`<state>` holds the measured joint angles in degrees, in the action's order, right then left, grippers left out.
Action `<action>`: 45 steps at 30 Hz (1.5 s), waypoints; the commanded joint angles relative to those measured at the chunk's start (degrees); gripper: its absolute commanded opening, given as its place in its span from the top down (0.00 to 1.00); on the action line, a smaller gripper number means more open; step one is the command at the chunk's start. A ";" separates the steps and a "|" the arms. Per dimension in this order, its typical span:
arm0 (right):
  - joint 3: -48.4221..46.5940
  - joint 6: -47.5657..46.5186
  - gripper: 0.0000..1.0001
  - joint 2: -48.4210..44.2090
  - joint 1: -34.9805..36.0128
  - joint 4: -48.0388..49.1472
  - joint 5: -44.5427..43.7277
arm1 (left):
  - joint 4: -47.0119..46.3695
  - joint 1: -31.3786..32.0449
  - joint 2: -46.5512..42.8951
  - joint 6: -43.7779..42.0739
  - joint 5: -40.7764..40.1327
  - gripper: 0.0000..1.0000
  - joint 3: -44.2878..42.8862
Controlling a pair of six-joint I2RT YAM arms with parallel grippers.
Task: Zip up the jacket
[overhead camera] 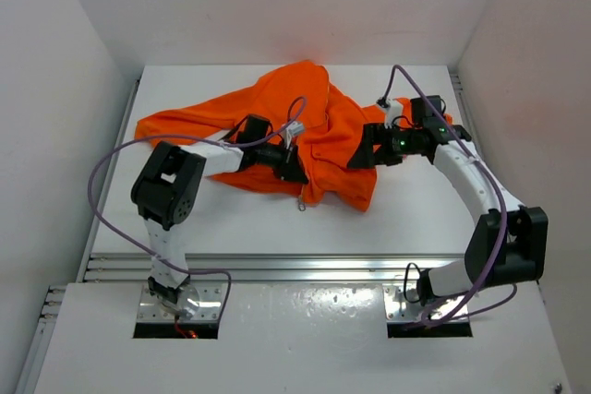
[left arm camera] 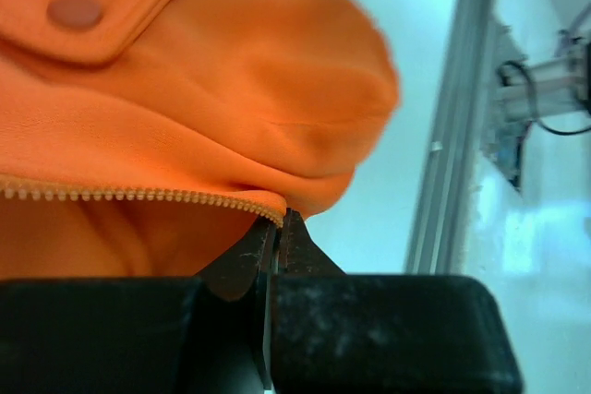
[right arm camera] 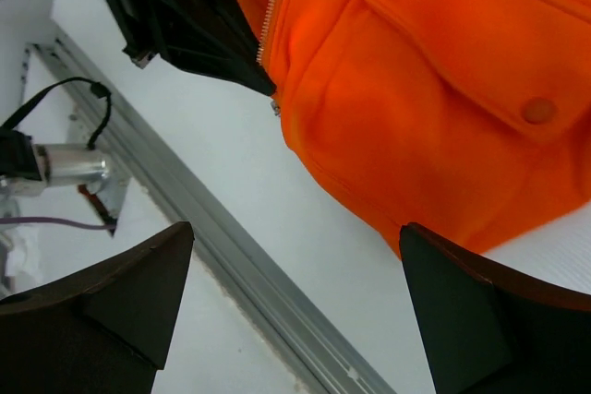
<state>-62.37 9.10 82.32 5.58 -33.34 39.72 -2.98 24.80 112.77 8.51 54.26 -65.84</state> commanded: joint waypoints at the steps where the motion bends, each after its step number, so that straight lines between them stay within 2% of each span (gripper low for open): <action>1: -1.00 3.81 0.07 1.43 1.71 4.16 4.83 | -0.09 -0.45 -6.77 -2.19 6.55 1.00 -2.18; 6: 1.63 5.92 0.07 2.23 2.41 8.98 7.03 | -0.70 -0.98 -8.44 -0.17 10.42 1.00 -2.71; 9: 4.26 6.37 0.06 2.05 3.12 12.33 7.21 | -3.33 -0.98 -6.87 4.74 13.31 1.00 -2.19; 14: 8.40 6.80 0.05 2.40 4.43 16.99 8.44 | -15.11 -0.98 -4.14 18.26 14.47 1.00 -2.18; 21: 9.19 5.05 0.05 2.06 6.98 17.96 8.00 | -22.85 -0.98 -1.50 28.48 13.25 1.00 -4.73; 28: 10.86 1.27 0.06 -3.30 7.77 17.44 0.37 | -25.32 -0.45 -0.89 32.71 11.57 1.00 -5.26; 33: 11.21 2.23 0.06 -5.59 7.69 17.26 -1.84 | -25.32 0.60 -1.41 33.23 11.04 1.00 -5.78; 34: 11.30 3.10 0.06 -5.86 7.51 17.26 -5.24 | -25.32 0.60 -1.41 33.23 11.04 1.00 -5.79; 36: 11.30 2.94 0.06 -6.47 7.34 18.14 -6.41 | -24.80 0.60 -1.94 33.23 10.52 1.00 -5.79; 39: 9.56 4.96 0.18 -6.39 6.20 19.54 -4.58 | -22.33 1.13 -1.94 31.56 9.90 1.00 -6.49; 40: 8.94 5.05 0.26 -4.99 6.63 17.72 -2.57 | -21.72 1.13 -1.94 31.04 9.38 1.00 -7.01; 45: 8.66 9.08 0.34 -2.61 7.86 17.00 3.42 | -20.66 1.66 -1.94 30.25 7.80 1.00 -8.16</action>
<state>-52.05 15.22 78.54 12.69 -16.86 38.96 -23.14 25.63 112.29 39.75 63.00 -71.79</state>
